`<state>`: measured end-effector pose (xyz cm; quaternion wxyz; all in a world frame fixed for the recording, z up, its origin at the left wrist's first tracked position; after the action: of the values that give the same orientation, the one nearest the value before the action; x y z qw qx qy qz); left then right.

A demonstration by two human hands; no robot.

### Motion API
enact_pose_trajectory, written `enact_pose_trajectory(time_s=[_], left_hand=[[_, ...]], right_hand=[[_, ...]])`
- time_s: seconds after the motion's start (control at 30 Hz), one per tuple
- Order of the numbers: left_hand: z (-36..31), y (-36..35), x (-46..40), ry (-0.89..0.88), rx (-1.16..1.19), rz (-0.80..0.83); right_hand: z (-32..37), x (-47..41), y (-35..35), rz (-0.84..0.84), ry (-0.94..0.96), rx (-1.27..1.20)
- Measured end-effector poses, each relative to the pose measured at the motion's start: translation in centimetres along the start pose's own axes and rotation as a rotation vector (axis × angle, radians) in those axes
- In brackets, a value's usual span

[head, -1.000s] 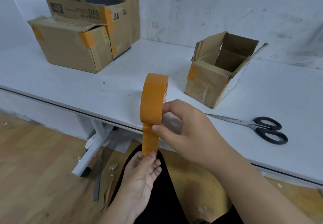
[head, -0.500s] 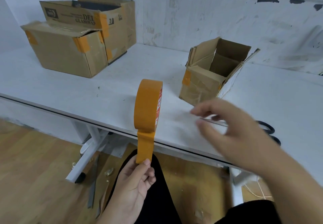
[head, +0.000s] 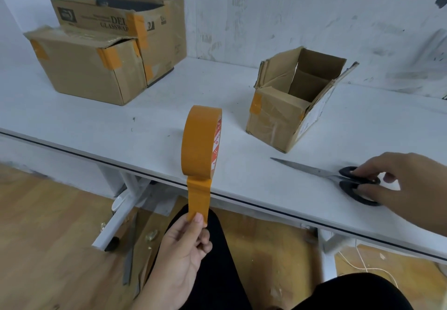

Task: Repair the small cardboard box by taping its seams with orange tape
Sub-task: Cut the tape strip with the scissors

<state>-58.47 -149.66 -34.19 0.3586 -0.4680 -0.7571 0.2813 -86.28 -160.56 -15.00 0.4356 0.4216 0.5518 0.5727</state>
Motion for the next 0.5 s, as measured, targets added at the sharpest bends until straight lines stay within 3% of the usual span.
enact_pose_trajectory(time_s=[0.3, 0.5], left_hand=[[-0.4, -0.7, 0.7, -0.023, -0.044, 0.032], [-0.4, -0.4, 0.7, -0.031, -0.061, 0.040]], right_hand=[[7.9, 7.5, 0.0, 0.088, 0.228, -0.059], [9.3, 7.9, -2.8, 0.175, 0.150, -0.064]])
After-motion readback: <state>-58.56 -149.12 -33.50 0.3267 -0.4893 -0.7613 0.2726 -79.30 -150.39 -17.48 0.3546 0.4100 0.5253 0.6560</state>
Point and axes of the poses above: each hand's wrist, its own x-axis away from the middle knuckle, its own y-axis out of the back of the hand, z = x × y, the point moved 7 cm from there along -x, towards the middle knuckle, and after that the axes turned 11 degrees about x, right-handed, at the moved point
